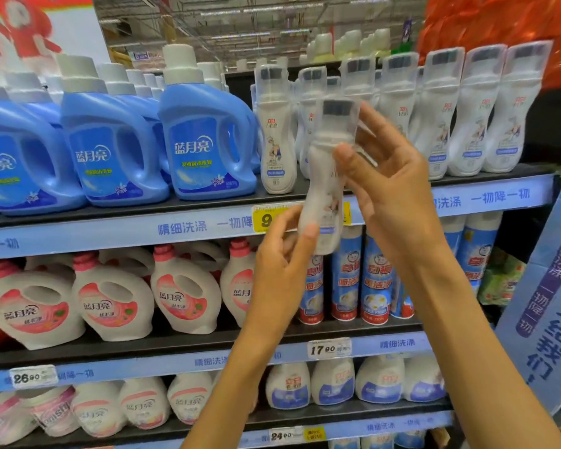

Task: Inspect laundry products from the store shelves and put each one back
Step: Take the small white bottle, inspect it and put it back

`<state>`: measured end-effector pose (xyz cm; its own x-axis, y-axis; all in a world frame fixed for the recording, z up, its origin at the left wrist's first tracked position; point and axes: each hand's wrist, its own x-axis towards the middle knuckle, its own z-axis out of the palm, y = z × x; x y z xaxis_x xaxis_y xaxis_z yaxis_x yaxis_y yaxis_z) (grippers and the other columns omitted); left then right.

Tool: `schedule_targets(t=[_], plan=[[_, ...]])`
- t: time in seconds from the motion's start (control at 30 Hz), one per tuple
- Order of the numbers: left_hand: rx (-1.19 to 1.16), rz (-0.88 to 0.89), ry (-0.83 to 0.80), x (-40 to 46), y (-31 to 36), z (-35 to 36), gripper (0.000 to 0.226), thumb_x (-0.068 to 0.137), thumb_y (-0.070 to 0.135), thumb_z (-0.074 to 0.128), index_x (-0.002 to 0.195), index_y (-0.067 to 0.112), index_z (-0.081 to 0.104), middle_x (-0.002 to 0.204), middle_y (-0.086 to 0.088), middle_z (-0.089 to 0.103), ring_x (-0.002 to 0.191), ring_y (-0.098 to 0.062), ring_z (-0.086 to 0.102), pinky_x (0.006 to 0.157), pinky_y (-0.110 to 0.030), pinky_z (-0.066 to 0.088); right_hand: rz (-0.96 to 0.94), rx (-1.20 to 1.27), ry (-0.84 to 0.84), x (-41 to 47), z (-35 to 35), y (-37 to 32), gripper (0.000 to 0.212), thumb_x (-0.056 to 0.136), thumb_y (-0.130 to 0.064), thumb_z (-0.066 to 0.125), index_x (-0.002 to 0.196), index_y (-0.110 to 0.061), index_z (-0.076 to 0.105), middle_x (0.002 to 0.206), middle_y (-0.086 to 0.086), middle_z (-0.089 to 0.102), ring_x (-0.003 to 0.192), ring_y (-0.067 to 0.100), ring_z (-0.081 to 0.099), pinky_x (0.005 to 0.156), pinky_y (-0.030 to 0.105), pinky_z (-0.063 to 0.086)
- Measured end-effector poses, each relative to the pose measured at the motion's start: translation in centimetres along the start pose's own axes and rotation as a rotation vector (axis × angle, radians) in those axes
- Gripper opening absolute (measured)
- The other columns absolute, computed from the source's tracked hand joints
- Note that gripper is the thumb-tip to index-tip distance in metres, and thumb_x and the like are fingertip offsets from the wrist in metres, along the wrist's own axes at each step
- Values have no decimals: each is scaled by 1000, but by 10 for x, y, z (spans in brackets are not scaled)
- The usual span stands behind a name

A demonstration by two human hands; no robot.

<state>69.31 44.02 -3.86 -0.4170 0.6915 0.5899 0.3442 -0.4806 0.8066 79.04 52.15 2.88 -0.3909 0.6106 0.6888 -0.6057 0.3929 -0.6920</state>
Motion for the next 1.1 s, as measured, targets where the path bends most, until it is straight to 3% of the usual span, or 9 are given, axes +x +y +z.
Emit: schedule_targets(t=[0.1, 0.2, 0.37, 0.43, 0.6, 0.87, 1.03, 1.1], plan=[[125, 78, 93, 21, 8, 0, 32, 95, 25, 54, 124, 11, 55, 117, -3, 64, 106, -11, 63, 87, -25, 52, -66, -77, 39, 22, 9, -11, 48, 89, -7, 63, 134, -12, 46, 125, 8, 62, 111, 17, 63, 92, 33, 52], [260, 135, 191, 37, 12, 4, 35, 92, 26, 61, 125, 18, 53, 120, -2, 62, 112, -11, 58, 91, -28, 51, -128, -194, 48, 39, 15, -15, 53, 90, -5, 63, 139, -2, 42, 126, 15, 61, 104, 14, 66, 89, 30, 53], [365, 170, 305, 54, 8, 10, 28, 90, 22, 64, 116, 14, 58, 112, 0, 65, 104, -18, 60, 90, -42, 49, -156, -278, 89, 54, 13, -8, 54, 88, -1, 64, 138, -1, 41, 123, 11, 59, 96, -2, 64, 82, 20, 52], [387, 150, 322, 56, 5, 14, 27, 91, 21, 63, 116, 13, 59, 111, 0, 65, 102, -19, 60, 89, -42, 50, -149, -322, 73, 59, 10, -2, 53, 88, -1, 64, 137, -2, 42, 119, 4, 58, 98, -7, 62, 80, 17, 52], [475, 137, 362, 57, -3, 20, 27, 92, 24, 61, 118, 17, 59, 107, 1, 63, 99, -15, 55, 87, -38, 48, -173, -462, 47, 64, 6, 8, 55, 89, -8, 65, 138, -3, 42, 132, 12, 54, 122, 19, 54, 98, 33, 50], [608, 95, 385, 63, -7, 23, 29, 91, 33, 60, 118, 22, 58, 108, 2, 63, 97, -11, 50, 82, -26, 43, -310, -768, 80, 64, 2, 13, 62, 85, -16, 71, 138, -3, 43, 128, 8, 56, 112, 15, 57, 90, 20, 50], [697, 183, 439, 64, -8, 25, 31, 90, 29, 62, 117, 14, 60, 117, -4, 56, 105, -17, 54, 86, -35, 49, -329, -896, 117, 65, 1, 17, 60, 84, -22, 71, 138, -10, 46, 122, -1, 58, 105, 10, 48, 81, 9, 39], [714, 196, 455, 65, -9, 25, 36, 88, 30, 65, 120, 13, 60, 119, -5, 52, 107, -18, 54, 87, -31, 47, -321, -928, 126, 67, 0, 18, 58, 85, -26, 70, 137, -13, 47, 123, -2, 59, 106, 11, 46, 80, 9, 37]])
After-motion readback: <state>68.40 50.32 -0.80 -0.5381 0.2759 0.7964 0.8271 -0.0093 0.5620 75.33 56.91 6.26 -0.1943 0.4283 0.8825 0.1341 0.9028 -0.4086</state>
